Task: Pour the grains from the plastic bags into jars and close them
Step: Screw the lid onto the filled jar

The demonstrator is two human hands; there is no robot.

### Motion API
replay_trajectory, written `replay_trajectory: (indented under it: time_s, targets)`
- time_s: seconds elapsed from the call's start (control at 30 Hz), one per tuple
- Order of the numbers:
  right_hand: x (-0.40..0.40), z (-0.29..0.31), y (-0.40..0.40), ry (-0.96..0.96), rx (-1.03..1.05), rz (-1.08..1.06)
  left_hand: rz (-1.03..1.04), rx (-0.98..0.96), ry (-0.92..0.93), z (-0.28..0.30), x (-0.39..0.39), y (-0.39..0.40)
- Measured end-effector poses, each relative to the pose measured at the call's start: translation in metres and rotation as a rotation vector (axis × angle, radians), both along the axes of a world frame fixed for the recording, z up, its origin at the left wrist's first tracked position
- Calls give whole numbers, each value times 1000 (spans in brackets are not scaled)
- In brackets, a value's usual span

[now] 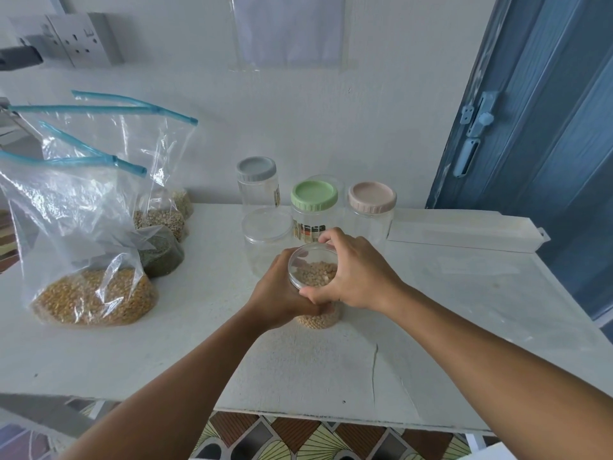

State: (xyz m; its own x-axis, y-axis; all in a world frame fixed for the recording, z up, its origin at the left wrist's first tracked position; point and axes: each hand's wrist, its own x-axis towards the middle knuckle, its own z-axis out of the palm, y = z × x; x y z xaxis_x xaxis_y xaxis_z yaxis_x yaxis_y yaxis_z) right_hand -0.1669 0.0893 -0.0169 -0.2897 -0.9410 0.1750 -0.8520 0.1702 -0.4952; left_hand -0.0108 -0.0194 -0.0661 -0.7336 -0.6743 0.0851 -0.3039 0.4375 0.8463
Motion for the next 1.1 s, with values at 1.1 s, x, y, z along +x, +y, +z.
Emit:
replay_trajectory:
  time_s: [1.1]
  targets:
    - [-55,13,38,19,86,-17,140,-137,-103,16,-5,5]
